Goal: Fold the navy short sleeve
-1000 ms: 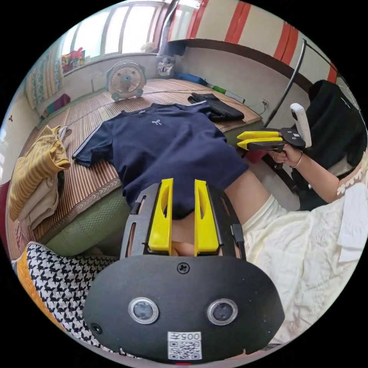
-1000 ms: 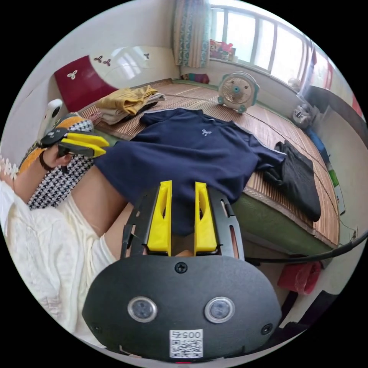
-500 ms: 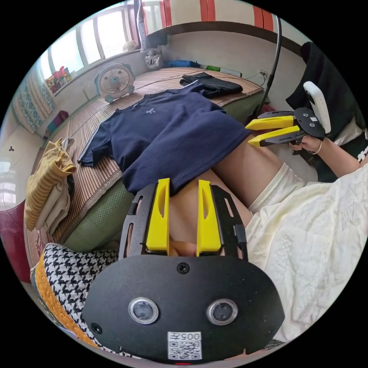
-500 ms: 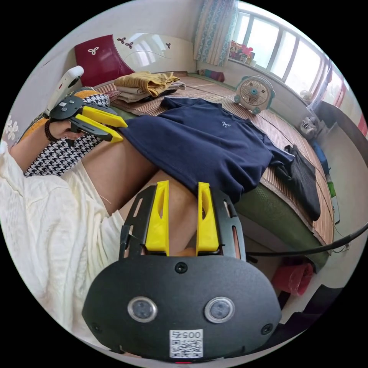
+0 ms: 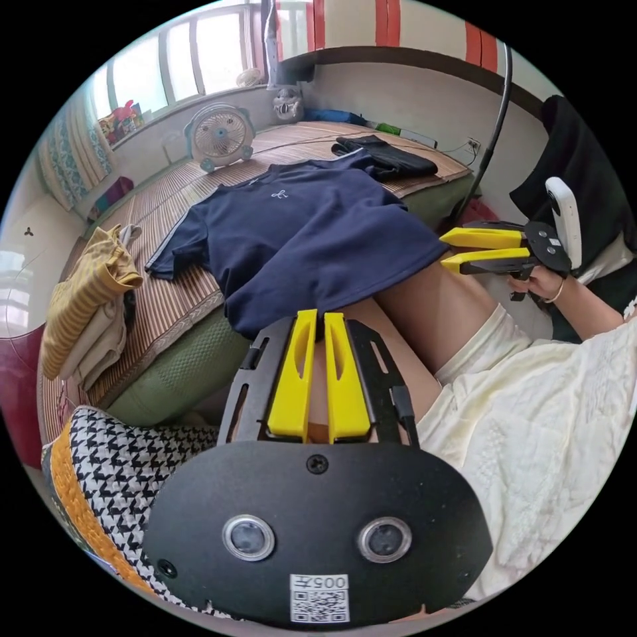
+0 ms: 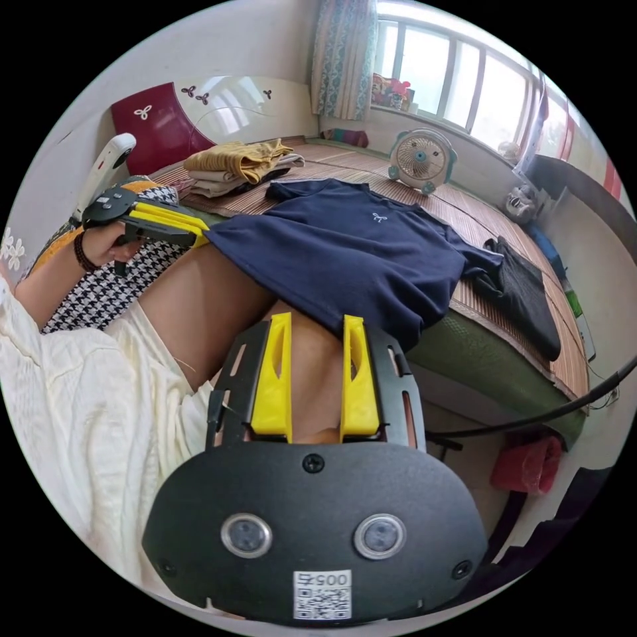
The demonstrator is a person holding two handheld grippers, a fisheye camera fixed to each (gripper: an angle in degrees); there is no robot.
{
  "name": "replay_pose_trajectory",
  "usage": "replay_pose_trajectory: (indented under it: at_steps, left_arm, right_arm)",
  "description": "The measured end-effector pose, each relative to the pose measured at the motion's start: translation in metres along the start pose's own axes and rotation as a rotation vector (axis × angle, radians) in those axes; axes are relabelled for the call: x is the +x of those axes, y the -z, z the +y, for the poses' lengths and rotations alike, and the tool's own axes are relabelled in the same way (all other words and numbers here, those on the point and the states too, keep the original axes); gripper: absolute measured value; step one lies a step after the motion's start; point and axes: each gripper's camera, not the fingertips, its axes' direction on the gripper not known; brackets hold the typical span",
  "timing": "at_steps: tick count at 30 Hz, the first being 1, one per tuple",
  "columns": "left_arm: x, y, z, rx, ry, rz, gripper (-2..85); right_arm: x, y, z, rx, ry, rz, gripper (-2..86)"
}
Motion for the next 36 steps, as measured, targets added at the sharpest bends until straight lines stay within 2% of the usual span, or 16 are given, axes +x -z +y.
replay_pose_trajectory:
  at_steps: [7,12,18,24,31,36]
  left_arm:
    - [-0.013,0.054,-0.006,0.204,0.049,0.028,2.5]
    - [-0.019,0.084,-0.011,0.274,0.063,0.014,2.2]
    - [-0.022,0.092,-0.006,0.295,0.086,0.019,1.9]
    - [-0.024,0.098,-0.003,0.298,0.085,0.018,2.1]
    - [-0.022,0.096,-0.003,0.274,0.057,0.006,2.3]
    - [-0.022,0.094,-0.002,0.235,0.006,0.041,2.5]
  right_arm:
    - [-0.021,0.002,-0.001,0.03,-0.008,0.158,15.2]
    - [-0.012,0.007,0.003,0.073,-0.101,0.115,15.1]
    - [-0.005,0.014,0.008,0.088,-0.156,0.137,14.6]
    - [-0.002,0.013,0.009,0.045,-0.209,0.26,13.8]
    - [0.008,0.012,0.007,-0.007,-0.212,0.227,12.4]
    - [0.013,0.039,0.005,0.028,-0.191,0.261,10.9]
